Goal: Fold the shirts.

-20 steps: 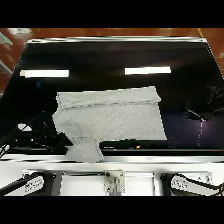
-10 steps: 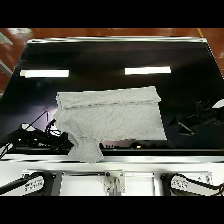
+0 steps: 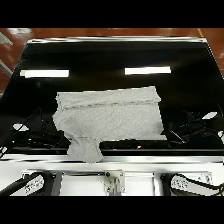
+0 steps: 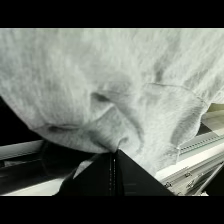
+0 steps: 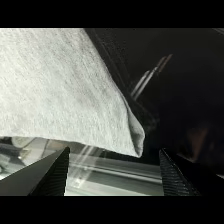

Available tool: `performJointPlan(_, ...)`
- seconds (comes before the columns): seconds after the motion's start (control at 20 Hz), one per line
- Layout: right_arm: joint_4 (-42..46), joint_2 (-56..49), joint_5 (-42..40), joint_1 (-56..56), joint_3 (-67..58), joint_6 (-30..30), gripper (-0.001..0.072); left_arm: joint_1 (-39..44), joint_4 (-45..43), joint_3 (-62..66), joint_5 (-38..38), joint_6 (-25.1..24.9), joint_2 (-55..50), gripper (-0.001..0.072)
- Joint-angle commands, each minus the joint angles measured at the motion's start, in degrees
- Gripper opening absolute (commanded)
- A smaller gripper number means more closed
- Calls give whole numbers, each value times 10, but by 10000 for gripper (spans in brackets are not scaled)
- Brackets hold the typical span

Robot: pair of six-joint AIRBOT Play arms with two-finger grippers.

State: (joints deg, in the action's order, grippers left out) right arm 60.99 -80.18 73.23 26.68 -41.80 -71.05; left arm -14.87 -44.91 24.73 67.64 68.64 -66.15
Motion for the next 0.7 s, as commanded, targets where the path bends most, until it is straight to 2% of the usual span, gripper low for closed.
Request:
performJointPlan(0.0, -45, 0, -65, -3, 34, -1, 675, -4, 2, 14, 5, -1, 9, 33)
performJointPlan(0.15, -44, -4, -105, -56, 45, -2, 572, -9, 3, 34, 5, 0, 9, 34)
performJointPlan(0.25, -34, -4, -113, -97, 37, -2, 154, -15, 6, 48, 10, 2, 9, 33)
performJointPlan(0.3, -37, 0, -109, -109, 28, -2, 60, -18, 5, 58, 17, 0, 9, 33)
performJointPlan(0.5, -48, 38, -91, -116, -49, 22, 57, -24, 4, 126, 13, -51, 35, 32)
performJointPlan(0.65, -52, 49, -119, -129, -117, 23, 57, -24, 4, 200, 14, -51, 42, 32)
